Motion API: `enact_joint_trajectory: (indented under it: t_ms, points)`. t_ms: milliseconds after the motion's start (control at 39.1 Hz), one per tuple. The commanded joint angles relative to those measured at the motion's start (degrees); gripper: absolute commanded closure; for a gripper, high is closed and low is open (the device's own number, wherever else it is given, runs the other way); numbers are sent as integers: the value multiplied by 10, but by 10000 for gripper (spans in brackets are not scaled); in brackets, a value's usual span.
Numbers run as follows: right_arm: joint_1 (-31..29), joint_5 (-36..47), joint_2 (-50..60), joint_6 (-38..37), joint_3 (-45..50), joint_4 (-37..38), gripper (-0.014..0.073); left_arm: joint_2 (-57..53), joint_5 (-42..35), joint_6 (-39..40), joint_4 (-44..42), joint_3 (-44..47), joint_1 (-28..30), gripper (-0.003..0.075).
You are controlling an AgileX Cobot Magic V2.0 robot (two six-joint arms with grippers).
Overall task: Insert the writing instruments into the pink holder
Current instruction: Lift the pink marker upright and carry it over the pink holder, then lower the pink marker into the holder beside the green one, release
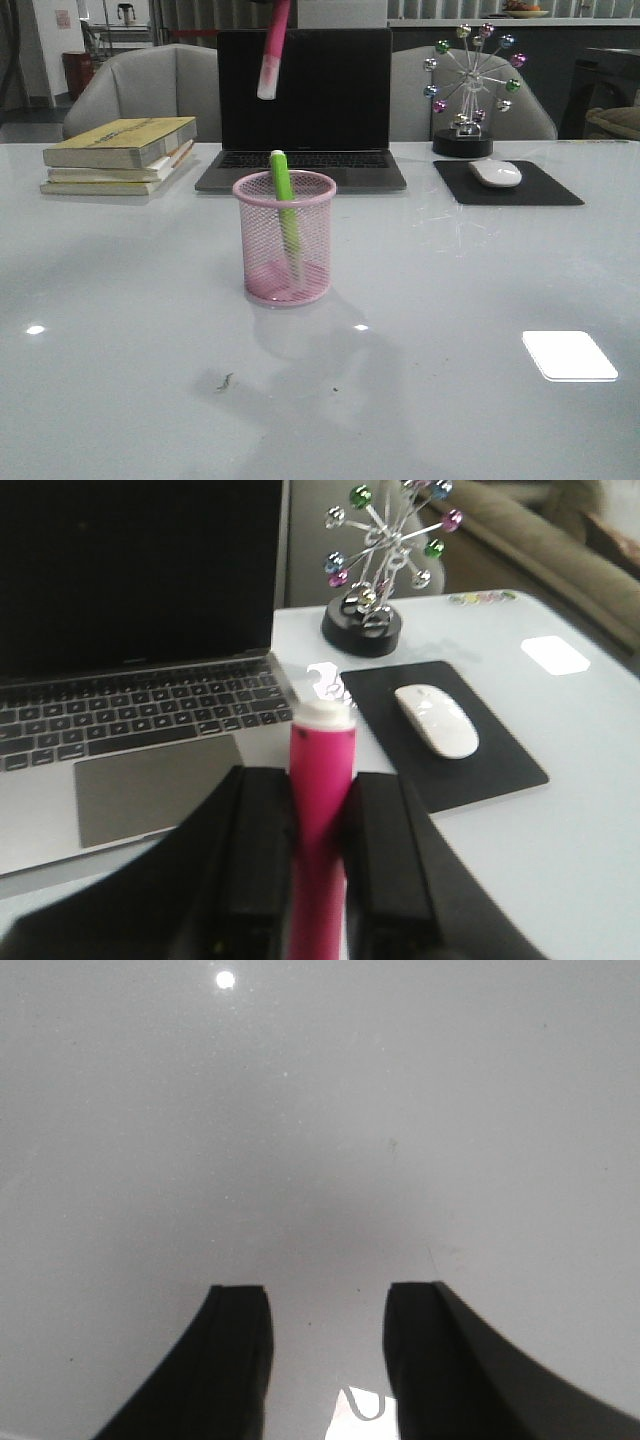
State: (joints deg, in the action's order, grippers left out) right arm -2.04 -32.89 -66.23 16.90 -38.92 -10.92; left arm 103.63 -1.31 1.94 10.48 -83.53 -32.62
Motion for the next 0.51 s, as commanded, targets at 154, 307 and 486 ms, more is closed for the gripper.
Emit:
enact_joint_trajectory:
  t_ms: [154,307,486]
  points:
    - [-2,23,15,1,-15,-1,200,-35,-202,4,16,77,-57,622]
    - [-2,22,15,1,-15,-1,200,-35,-315,4,54,150,-80,622]
    - [-2,22,15,1,-15,-1,200,-35,-377,4,63,206,-90,623]
